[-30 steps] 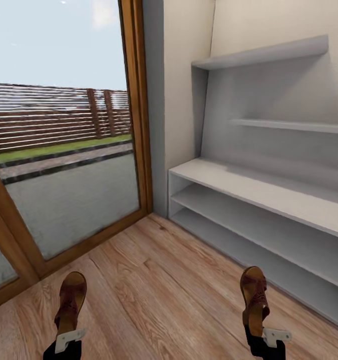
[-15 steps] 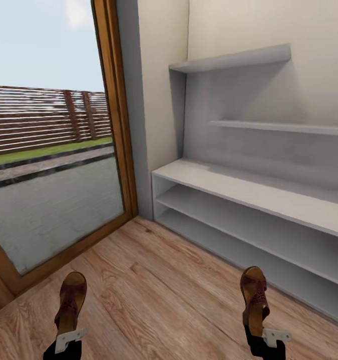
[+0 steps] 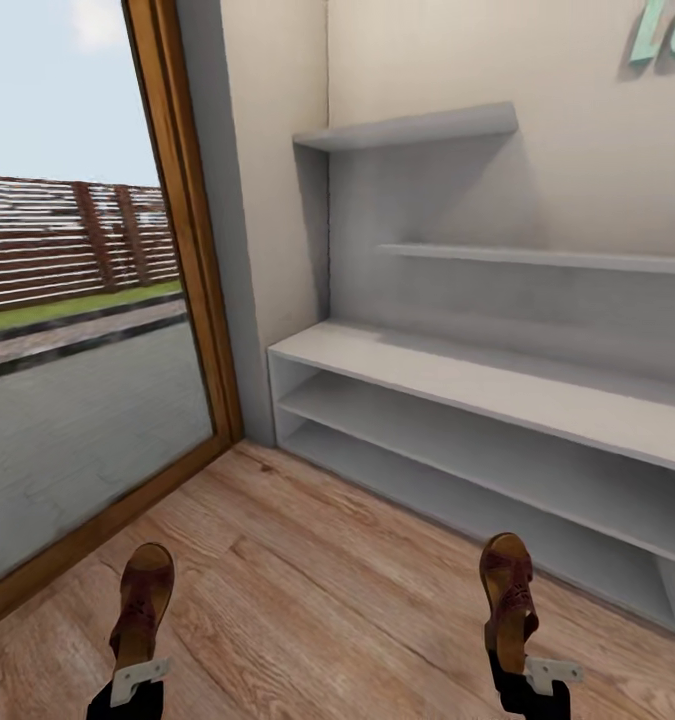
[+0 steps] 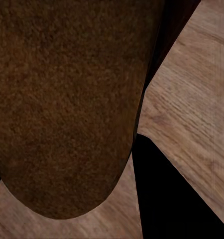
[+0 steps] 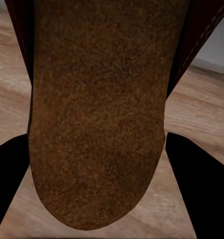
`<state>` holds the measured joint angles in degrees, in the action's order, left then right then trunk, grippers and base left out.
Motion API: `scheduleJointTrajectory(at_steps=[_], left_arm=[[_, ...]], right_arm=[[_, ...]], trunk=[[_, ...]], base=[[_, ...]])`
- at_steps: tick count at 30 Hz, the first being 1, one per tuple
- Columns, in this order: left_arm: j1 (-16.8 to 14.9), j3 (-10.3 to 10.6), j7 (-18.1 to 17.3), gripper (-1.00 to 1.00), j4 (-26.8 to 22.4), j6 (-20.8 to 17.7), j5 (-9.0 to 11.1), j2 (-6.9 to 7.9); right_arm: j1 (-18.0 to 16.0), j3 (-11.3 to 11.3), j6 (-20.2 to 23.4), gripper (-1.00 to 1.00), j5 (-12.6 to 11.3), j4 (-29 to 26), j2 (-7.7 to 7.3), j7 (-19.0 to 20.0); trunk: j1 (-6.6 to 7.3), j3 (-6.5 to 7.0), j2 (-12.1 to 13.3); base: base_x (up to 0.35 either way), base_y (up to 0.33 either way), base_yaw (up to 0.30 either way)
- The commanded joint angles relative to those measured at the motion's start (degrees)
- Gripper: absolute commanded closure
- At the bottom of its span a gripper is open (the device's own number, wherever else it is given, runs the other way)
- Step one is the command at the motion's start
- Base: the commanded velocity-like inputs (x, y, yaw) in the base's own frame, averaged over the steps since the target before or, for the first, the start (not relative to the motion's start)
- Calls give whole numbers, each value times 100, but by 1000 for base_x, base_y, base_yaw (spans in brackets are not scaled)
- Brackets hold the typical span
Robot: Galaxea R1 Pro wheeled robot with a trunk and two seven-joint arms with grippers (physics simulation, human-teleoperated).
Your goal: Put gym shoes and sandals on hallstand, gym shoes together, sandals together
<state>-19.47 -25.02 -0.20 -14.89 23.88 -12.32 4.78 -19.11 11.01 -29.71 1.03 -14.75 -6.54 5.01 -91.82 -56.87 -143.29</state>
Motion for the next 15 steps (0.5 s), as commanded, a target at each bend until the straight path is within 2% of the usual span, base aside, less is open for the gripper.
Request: scheduleJointTrajectory(at_steps=[1, 15], left_arm=[[-4, -46, -10, 100, 4, 20, -79, -5], [-4, -46, -47, 100, 4, 20, -66, 0]], right_arm=[[-7, 50, -18, 100, 8, 7, 5, 52], [-6, 50, -17, 100, 2, 7, 13, 52]], trunk=[[1, -1, -2], [1, 51, -2]], base=[[0, 0, -240], [0, 0, -240]])
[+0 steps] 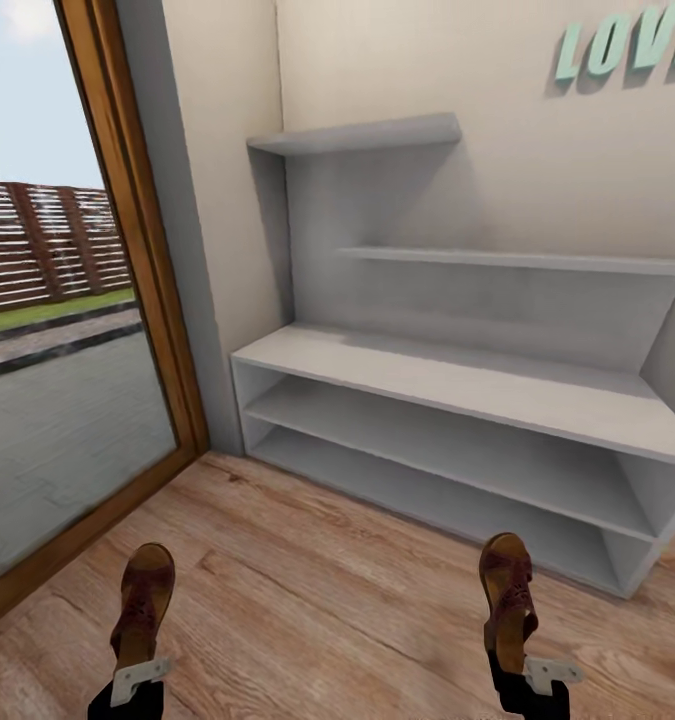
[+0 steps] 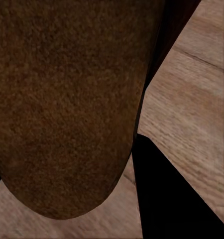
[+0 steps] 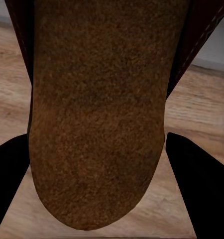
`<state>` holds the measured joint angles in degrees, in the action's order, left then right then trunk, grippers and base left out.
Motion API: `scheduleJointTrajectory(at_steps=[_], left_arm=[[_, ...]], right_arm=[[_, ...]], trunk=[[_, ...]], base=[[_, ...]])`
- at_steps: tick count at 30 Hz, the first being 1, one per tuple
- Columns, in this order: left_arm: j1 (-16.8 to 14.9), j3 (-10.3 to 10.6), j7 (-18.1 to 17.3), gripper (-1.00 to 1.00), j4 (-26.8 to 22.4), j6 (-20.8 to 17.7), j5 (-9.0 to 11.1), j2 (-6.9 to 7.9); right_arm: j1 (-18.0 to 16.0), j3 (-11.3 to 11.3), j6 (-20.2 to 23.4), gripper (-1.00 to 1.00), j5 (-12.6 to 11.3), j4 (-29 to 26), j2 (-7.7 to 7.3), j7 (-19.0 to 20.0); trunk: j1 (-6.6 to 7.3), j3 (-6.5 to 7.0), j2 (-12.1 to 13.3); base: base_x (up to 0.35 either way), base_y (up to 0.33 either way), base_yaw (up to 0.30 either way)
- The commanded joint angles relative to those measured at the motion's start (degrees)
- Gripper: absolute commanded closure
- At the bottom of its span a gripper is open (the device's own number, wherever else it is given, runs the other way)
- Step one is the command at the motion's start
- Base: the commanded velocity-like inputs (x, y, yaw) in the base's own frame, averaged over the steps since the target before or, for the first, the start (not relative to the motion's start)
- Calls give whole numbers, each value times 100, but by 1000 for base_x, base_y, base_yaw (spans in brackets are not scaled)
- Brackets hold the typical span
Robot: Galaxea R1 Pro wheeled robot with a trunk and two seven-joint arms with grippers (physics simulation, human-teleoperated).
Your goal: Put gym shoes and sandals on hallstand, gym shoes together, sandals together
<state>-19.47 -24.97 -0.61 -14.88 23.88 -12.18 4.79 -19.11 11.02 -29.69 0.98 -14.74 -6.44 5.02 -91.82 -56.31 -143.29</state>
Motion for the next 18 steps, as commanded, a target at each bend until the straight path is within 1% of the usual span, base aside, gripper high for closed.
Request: scheduleJointTrajectory(at_steps=[1, 5, 8, 18], left_arm=[[-4, -49, -7, 100, 3, 20, -80, -4], [-4, -50, -9, 100, 3, 20, -81, -12], [-4, -51, -9, 100, 1, 20, -74, -13], [-4, -51, -9, 100, 3, 20, -64, -13]], right_arm=[[-7, 50, -18, 100, 8, 7, 3, 52], [-7, 50, -18, 100, 7, 7, -5, 52], [-5, 50, -19, 100, 7, 7, -6, 52], [-8, 50, -19, 100, 7, 7, -7, 52]], trunk=[[1, -1, -2], [1, 14, -2], [1, 24, -2], [1, 59, -2]], base=[[0, 0, -240], [0, 0, -240], [0, 139, -240], [0, 279, -243]])
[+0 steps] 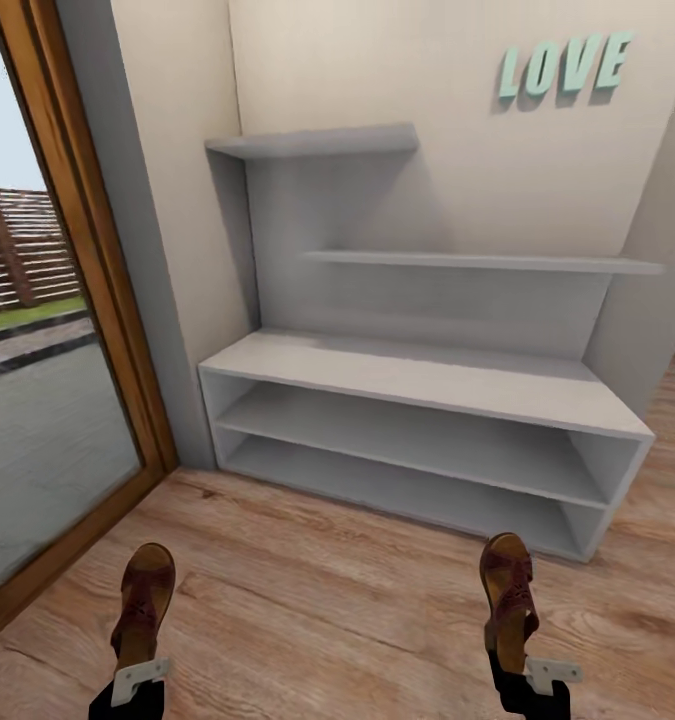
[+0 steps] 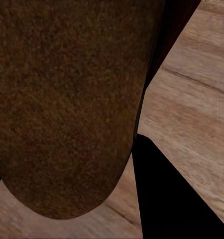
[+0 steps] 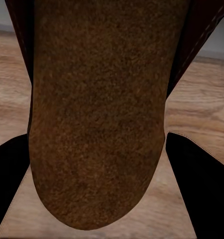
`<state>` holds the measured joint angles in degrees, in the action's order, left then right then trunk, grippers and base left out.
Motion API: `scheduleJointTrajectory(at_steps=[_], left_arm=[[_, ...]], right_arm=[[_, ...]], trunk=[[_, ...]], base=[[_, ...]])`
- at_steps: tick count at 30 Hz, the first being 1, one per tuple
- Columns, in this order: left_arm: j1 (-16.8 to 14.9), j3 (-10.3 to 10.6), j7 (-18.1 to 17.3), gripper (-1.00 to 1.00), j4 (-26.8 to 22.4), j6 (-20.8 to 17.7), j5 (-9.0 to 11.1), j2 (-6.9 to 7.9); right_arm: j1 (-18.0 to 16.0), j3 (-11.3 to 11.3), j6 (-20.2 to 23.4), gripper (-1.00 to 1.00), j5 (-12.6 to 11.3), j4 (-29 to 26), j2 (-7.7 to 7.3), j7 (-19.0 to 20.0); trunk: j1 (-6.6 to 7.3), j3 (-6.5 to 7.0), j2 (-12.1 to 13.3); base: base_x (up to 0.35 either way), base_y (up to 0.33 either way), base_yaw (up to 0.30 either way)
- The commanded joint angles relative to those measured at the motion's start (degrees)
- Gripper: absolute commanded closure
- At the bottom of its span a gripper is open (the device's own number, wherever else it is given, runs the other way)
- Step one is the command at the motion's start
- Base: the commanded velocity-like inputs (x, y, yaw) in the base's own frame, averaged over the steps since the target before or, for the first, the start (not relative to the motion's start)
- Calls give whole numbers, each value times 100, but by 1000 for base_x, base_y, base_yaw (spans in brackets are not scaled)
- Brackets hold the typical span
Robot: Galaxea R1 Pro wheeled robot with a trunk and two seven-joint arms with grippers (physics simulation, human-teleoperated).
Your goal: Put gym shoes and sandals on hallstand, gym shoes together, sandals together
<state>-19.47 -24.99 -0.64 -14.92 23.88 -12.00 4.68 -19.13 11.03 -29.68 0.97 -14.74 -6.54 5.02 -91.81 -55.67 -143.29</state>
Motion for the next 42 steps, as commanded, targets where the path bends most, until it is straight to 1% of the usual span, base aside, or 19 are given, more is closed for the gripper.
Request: scheduleJointTrajectory(at_steps=[1, 18, 24, 36, 42], left_arm=[[-4, -50, -7, 100, 6, 20, -81, -2], [-4, -50, -7, 100, 6, 20, -83, -2], [-4, -50, -7, 100, 6, 20, -83, -10], [-4, -41, -7, 100, 6, -1, -117, -11], [-30, -42, -7, 100, -5, -58, -126, -36]], right_arm=[[-7, 49, -20, 100, 9, 7, 2, 52], [-3, 49, -20, 100, 9, 7, 3, 50], [-5, 49, -20, 100, 9, 7, 2, 44], [-5, 50, -20, 100, 18, -17, -18, 58], [-3, 56, -20, 100, 18, -19, -35, 51]], trunk=[[1, -2, -2], [1, 47, -2], [1, 48, -2], [1, 48, -2], [1, 48, -2]], base=[[0, 302, -244], [0, 289, -245], [0, 37, -141], [0, 1, -6], [0, 0, 0]])
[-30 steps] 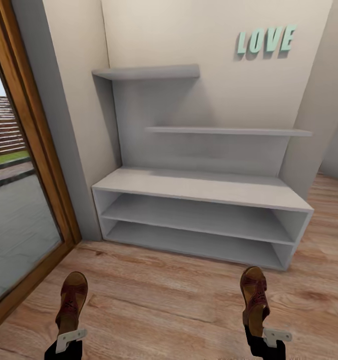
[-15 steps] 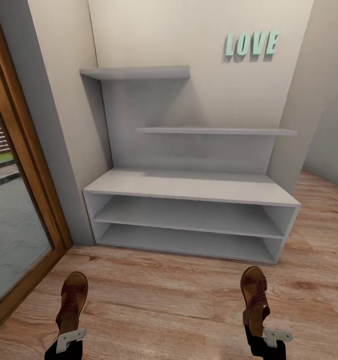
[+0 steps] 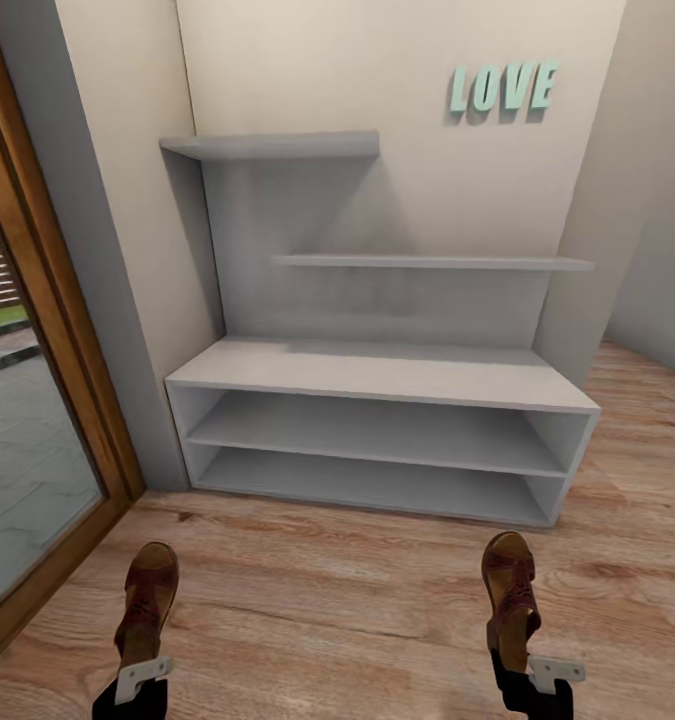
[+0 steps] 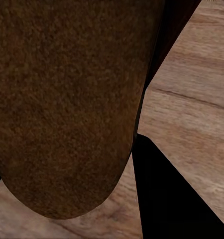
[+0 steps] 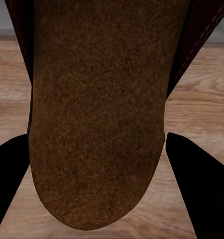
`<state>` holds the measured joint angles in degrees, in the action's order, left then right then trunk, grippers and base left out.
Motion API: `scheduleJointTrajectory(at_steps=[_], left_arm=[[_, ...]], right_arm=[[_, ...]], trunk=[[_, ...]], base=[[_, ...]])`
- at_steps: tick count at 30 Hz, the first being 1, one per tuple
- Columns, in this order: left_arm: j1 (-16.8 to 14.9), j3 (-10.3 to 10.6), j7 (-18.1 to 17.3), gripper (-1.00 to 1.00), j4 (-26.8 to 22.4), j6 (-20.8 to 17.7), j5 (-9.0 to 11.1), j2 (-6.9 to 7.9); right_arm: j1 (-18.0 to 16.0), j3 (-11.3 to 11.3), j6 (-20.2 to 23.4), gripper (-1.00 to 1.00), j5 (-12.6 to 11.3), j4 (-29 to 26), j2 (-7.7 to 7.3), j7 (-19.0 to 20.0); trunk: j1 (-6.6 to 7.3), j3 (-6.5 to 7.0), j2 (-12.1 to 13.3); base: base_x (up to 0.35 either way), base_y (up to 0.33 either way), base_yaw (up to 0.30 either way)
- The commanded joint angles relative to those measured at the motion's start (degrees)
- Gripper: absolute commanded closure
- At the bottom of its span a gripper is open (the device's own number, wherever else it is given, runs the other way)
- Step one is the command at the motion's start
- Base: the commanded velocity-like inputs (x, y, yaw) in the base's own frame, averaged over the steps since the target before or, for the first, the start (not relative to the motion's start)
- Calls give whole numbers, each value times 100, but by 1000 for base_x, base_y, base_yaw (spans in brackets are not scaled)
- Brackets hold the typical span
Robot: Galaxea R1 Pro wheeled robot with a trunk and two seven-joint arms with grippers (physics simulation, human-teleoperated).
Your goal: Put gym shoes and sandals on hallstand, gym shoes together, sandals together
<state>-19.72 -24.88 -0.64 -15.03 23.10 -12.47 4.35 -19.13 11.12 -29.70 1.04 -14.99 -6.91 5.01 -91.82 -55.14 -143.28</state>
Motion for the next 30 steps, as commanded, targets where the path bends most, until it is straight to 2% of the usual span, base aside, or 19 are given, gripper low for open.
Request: scheduleJointTrajectory(at_steps=[1, 3, 4, 5, 9, 10, 14, 20, 23, 25, 30], left_arm=[[-18, -52, -6, 100, 5, 13, -83, -6], [-52, -29, -3, 100, -2, -6, -91, -32], [-103, 121, 7, 100, -41, -145, -103, -127], [-122, 156, 8, 100, -52, -209, -103, -146], [-424, 373, 11, 100, -92, -877, -106, -258], [-556, 445, 9, 100, -97, -1147, -103, -293], [-973, 616, 10, 100, -103, -1826, -99, -421], [-1526, 678, 18, 100, -105, -2499, -98, -581], [-1866, 688, 45, 100, -105, -2966, -98, -710], [-2183, 692, 73, 100, -105, -3406, -103, -836], [-2555, 694, 142, 100, -105, -3861, -106, -920]], right_arm=[[-4, 49, -18, 100, 10, 6, 1, 50], [-4, 53, -18, 100, 10, 5, -1, 47], [-4, 56, -21, 100, 10, 5, -16, 45], [-4, 56, -22, 100, 10, 5, -31, 45], [-4, 57, -20, 100, 10, 5, -165, 44], [-4, 57, -19, 100, 9, 5, -200, 44], [-6, 57, -13, 100, 3, 10, -326, 44], [-6, 60, -10, 100, 2, 13, -405, 38], [-7, 63, -10, 100, -4, 19, -433, 36], [-6, 65, -10, 100, -46, 21, -450, 34], [-4, 66, -8, 100, -177, 23, -465, 35]], trunk=[[1, -5, -2], [1, -5, -2], [1, -5, -2], [1, -5, -2], [1, 1, -2], [1, 3, -2], [1, 14, -2], [1, 31, -2], [1, 39, -2], [1, 44, -2], [1, 58, -2]], base=[[0, 0, 0], [0, 0, 0], [0, 0, -50], [0, 0, -85], [0, 0, -183], [0, 0, -230], [0, 0, -245], [0, 0, -259], [0, 0, -271], [0, 0, -282], [0, 0, -287]])
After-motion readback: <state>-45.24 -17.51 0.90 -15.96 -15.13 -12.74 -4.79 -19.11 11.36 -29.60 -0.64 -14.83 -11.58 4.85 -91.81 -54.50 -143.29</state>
